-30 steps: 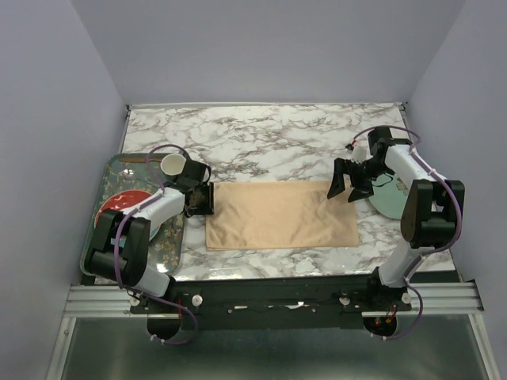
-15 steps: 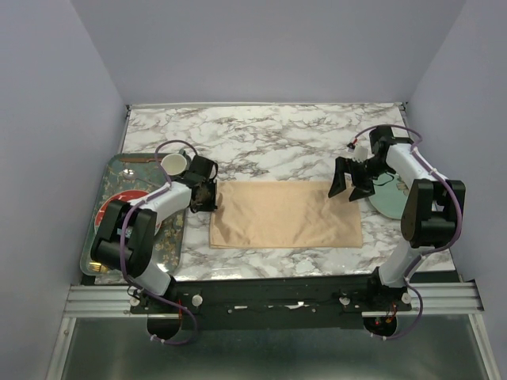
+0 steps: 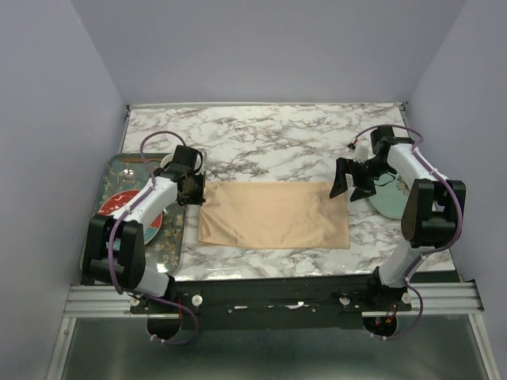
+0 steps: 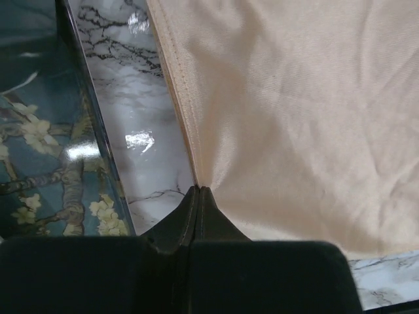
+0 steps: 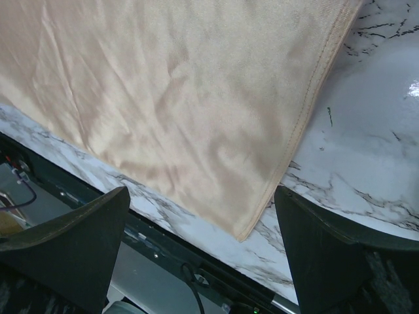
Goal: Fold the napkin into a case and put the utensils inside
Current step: Pick up the rectangle-folded napkin at the center of the board, then fold the rectangle-folded napkin at the center of the board.
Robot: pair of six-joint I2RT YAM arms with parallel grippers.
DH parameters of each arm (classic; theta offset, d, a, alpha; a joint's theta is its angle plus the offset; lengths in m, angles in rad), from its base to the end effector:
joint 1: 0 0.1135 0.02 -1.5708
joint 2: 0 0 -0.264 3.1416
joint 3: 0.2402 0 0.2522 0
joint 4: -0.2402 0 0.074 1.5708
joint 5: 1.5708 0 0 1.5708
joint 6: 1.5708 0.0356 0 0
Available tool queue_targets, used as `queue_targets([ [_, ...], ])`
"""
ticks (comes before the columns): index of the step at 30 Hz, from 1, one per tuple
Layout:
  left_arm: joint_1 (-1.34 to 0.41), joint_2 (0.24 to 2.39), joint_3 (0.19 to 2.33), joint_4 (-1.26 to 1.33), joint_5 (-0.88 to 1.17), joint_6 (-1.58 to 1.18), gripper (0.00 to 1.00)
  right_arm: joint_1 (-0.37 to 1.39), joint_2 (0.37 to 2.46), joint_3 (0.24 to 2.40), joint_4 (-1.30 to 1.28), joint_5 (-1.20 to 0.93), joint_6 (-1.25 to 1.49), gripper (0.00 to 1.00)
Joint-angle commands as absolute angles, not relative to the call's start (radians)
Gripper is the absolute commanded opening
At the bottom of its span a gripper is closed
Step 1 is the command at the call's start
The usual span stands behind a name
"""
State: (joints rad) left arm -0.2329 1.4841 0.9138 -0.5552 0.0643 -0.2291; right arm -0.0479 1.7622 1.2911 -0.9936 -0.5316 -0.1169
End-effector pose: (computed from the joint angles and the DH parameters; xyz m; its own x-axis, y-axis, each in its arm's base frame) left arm 0.2747 -0.0675 0.1959 -0.9136 -0.0162 -0.4063 0.0511 0.9867 -0.1543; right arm 0.3273 0.0024 0.2109 -0.9850 -0.0534 -0.1640 -0.1281 0.8632 0.4883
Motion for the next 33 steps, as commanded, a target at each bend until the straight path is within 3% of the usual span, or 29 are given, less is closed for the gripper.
queue_targets([
  [1,-0.253,1.42,0.979,-0.589,0.13,-0.196,0.0,-0.052,1.766,1.298,-1.019,-0.545,-0.135,1.0],
  [9,-0.311,1.468,1.023,-0.577,0.15,-0.265,0.0,-0.054,1.784,1.307,-1.022,-0.558,-0.138,1.0],
  [17,-0.489,1.535,1.129,-0.566,0.202,-0.368,0.0,-0.057,1.778,1.285,-1.034,-0.555,-0.156,1.0],
  [33,-0.736,1.906,1.448,-0.446,0.385,-0.624,0.0,-0.061,1.804,1.33,-1.08,-0.629,-0.138,0.98],
])
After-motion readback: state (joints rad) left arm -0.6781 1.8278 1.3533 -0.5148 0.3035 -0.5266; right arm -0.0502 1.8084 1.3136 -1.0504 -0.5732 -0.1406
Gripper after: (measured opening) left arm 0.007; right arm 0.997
